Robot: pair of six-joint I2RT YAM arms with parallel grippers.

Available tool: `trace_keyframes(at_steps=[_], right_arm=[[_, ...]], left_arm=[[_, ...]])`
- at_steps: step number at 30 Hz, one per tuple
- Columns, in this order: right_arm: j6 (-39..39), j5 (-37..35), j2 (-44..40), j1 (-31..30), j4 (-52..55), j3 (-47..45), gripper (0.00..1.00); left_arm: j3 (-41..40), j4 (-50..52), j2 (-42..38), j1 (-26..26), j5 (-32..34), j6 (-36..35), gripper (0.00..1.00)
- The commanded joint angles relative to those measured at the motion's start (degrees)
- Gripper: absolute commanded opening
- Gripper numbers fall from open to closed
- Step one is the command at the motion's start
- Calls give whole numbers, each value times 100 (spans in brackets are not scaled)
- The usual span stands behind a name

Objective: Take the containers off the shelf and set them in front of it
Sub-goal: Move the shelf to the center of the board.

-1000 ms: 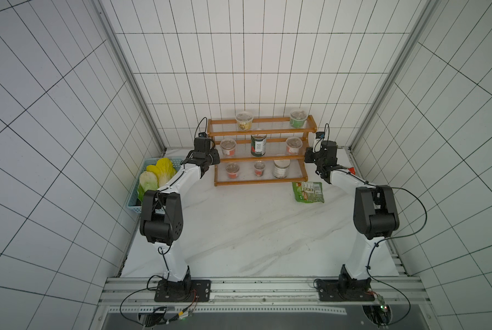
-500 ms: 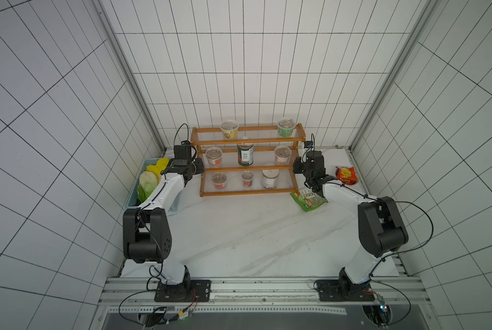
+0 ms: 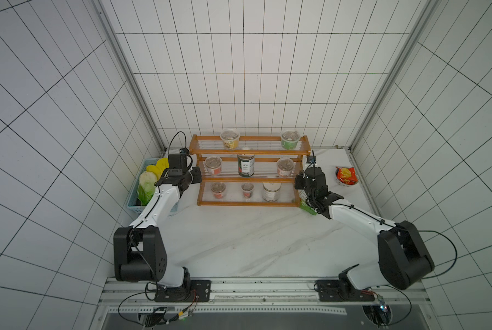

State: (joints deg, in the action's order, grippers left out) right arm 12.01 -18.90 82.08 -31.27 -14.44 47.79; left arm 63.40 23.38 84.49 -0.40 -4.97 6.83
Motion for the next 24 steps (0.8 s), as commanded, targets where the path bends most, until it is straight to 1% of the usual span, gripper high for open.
trace_keyframes(at_steps=[1,6,9,13,15,17,21,24], right_arm=[[-181,192,-254,-193,540,-289,7],[-444,63,-374,-93,533,-438,9],[-502,294,-428,136,443,-535,11],[-556,477,-418,234,418,-508,15],[-586,583,-430,285,407,-508,19],[-619,694,-475,361,415,-516,25],[-732,864,-662,492,511,-523,34],[-815,1009,-825,625,626,-517,40]], left_arm=[[-136,224,79,339,143,-380,5],[-82,264,218,563,-30,-226,5],[-82,297,265,624,44,-210,7],[-88,338,180,608,310,-141,8],[-99,360,92,605,343,-80,11],[-117,377,-5,612,281,-20,17],[-170,396,-231,611,249,64,20],[-163,469,-398,605,152,128,25]])
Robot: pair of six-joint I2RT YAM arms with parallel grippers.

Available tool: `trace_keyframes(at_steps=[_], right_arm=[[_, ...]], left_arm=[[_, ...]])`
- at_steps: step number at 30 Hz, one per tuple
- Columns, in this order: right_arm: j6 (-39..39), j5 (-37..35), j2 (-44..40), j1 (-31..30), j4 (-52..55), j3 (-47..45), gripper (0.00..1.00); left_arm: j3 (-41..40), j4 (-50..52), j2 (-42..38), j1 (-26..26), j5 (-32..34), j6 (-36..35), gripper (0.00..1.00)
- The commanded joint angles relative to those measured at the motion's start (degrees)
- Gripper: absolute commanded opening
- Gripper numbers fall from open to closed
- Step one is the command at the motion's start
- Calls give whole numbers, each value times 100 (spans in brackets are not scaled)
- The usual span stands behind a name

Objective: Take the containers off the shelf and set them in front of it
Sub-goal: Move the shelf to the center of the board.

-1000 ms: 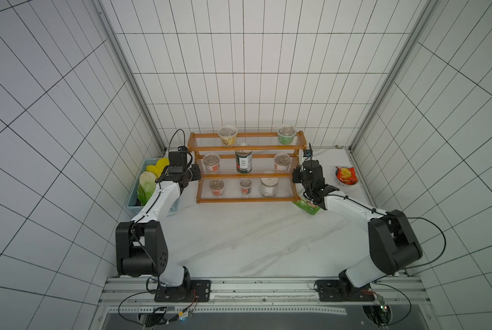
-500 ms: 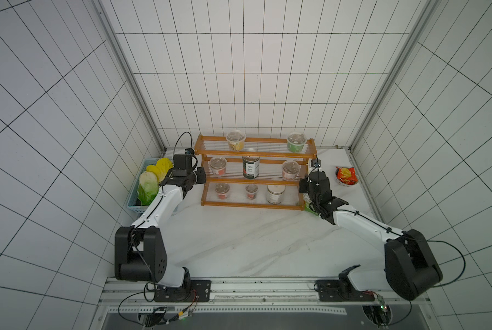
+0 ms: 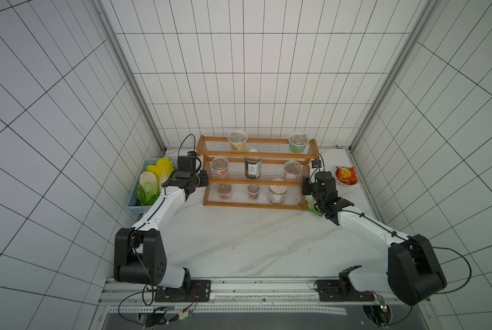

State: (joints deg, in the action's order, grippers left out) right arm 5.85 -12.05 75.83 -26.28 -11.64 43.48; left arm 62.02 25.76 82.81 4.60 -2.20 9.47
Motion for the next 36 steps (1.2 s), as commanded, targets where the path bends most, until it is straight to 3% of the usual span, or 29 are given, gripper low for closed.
trace_keyframes(at_steps=[1,6,17,23,27,36], right_arm=[[-243,343,-266,158,385,-99,42],[-276,709,-731,428,627,-271,49],[-804,1303,-849,982,731,-304,43],[-983,1425,-464,1158,642,-22,40],[-1084,1494,-268,1260,610,80,39],[-1029,1715,-684,1292,1040,156,43]], left_arm=[[-10,273,-291,111,-191,-101,26],[-49,475,-731,120,-259,-1,32],[384,585,-1572,252,-1067,440,41],[778,100,-1462,755,-1210,528,49],[1128,-144,-1259,920,-1314,541,60],[2142,-281,-414,1490,-976,-91,80]])
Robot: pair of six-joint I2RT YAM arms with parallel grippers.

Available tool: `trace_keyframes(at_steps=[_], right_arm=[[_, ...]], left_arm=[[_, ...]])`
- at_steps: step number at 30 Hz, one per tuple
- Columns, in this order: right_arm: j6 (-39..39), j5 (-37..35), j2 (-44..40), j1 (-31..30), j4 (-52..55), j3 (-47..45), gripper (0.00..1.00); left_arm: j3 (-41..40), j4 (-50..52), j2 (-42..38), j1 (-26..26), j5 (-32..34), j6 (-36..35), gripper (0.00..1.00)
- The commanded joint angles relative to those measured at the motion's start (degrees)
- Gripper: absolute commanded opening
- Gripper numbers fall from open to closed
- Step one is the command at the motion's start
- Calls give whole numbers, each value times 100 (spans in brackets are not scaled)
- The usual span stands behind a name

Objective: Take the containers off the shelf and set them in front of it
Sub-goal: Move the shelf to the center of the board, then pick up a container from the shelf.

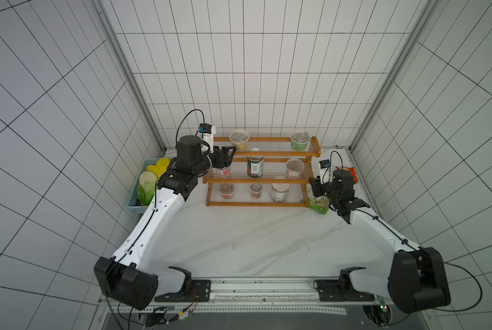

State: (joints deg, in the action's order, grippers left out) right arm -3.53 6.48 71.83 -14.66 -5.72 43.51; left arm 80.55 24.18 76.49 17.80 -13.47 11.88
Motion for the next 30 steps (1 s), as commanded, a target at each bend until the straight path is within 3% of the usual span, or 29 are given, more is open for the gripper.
trace_keyframes(at_steps=[1,9,14,22,27,30], right_arm=[[-108,-145,-396,128,571,149,46],[73,393,-1525,121,1916,50,65],[170,838,-2178,121,2630,339,79],[214,2154,-2121,120,3367,1626,100],[390,2966,-1799,103,3343,2258,99],[450,3109,-1620,77,3315,2563,99]], left_arm=[[382,-85,314,208,258,-405,81],[1117,428,1074,232,755,-734,84],[1223,464,1274,232,623,-800,86],[1009,147,1360,232,329,-993,86],[919,-127,1475,224,211,-986,86],[930,-193,1582,224,213,-968,86]])
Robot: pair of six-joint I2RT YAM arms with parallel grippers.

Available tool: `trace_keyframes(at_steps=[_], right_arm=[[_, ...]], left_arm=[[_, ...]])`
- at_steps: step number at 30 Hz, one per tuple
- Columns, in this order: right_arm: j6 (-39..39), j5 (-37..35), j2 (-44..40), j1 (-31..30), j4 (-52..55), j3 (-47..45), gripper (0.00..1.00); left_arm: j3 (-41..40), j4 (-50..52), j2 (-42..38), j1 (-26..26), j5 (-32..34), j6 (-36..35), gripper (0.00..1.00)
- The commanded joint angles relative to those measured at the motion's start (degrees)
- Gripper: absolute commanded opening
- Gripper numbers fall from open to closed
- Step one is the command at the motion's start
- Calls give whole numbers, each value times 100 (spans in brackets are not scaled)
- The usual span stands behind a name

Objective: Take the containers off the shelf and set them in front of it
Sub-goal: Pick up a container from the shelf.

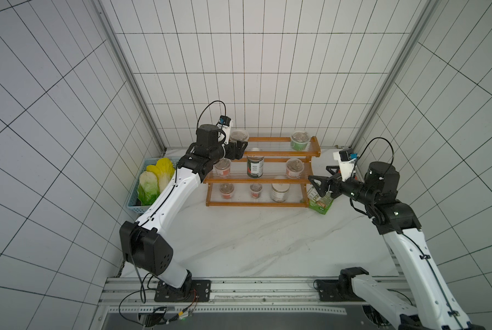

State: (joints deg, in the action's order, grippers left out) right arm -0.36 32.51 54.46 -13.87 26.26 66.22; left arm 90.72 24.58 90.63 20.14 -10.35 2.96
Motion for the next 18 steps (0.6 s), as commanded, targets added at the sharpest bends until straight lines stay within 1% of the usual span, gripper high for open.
trace_keyframes(at_steps=[1,7,14,18], right_arm=[[133,527,161,-2,109,362,99],[71,572,277,-13,72,472,99],[1,546,312,-14,72,480,99],[-8,546,325,-11,69,484,99]], left_arm=[[-97,-287,192,-10,-90,-76,85],[-116,-503,374,-10,-70,-15,84],[-194,-807,493,-1,-213,-153,79],[-220,-875,559,-2,-226,-276,72]])
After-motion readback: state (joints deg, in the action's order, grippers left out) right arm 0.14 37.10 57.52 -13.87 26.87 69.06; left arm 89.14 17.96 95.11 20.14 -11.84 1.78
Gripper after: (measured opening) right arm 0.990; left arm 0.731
